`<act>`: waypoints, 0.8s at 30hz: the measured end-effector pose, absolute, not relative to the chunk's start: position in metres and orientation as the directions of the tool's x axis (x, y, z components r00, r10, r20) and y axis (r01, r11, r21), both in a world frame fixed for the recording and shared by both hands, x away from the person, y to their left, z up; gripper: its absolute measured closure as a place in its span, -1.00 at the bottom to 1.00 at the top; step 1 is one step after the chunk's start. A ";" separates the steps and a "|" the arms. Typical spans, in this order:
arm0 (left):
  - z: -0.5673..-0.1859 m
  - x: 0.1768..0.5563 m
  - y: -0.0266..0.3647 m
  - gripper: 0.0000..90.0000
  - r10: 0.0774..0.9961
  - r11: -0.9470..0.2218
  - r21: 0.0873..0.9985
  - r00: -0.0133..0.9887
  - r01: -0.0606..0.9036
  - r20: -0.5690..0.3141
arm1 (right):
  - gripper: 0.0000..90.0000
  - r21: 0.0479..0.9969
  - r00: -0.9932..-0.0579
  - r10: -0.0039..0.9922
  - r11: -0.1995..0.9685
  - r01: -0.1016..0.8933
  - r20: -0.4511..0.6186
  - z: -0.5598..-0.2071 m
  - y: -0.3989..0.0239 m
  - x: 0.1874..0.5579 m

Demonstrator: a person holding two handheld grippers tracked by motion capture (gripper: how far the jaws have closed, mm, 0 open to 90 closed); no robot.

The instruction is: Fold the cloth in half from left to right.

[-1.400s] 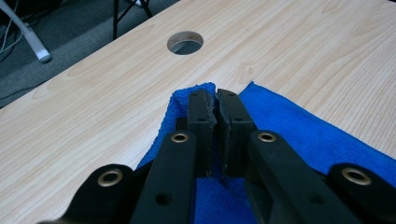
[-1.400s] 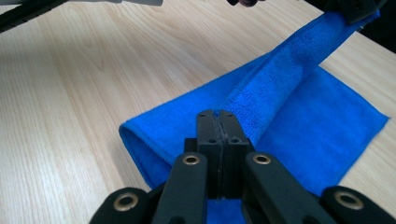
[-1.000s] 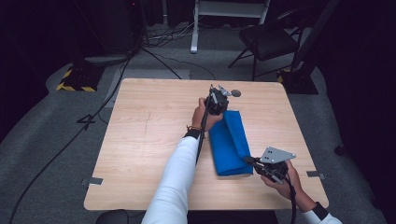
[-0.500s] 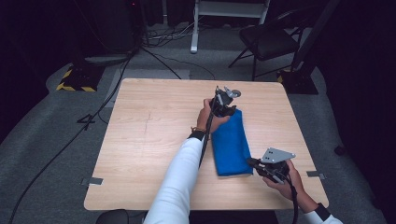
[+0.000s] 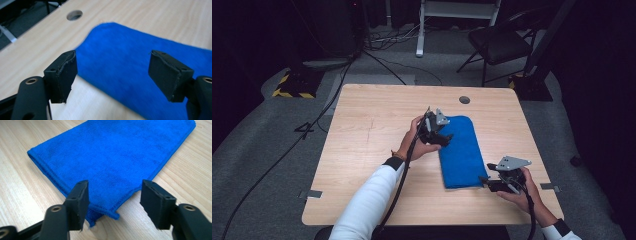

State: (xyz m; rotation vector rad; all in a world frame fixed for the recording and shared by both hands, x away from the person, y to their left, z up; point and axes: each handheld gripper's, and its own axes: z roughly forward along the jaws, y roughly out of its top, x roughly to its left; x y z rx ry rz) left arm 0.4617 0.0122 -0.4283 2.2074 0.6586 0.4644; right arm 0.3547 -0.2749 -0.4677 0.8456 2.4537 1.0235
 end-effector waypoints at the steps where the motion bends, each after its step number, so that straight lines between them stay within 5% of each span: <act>1: -0.430 0.456 0.014 -0.52 0.581 -0.570 0.764 0.806 0.302 0.115 | -0.15 0.729 -0.764 0.639 0.565 0.386 -0.091 -0.467 -0.276 0.355; 12: -0.466 0.398 0.007 -0.56 0.441 -0.671 0.699 0.891 0.246 0.109 | -0.18 0.748 -0.731 0.675 0.536 0.391 -0.101 -0.468 -0.294 0.367; 24: -0.490 0.386 -0.001 -0.57 0.389 -0.739 0.635 0.912 0.226 0.128 | -0.20 0.700 -0.749 0.644 0.607 0.376 -0.157 -0.487 -0.280 0.374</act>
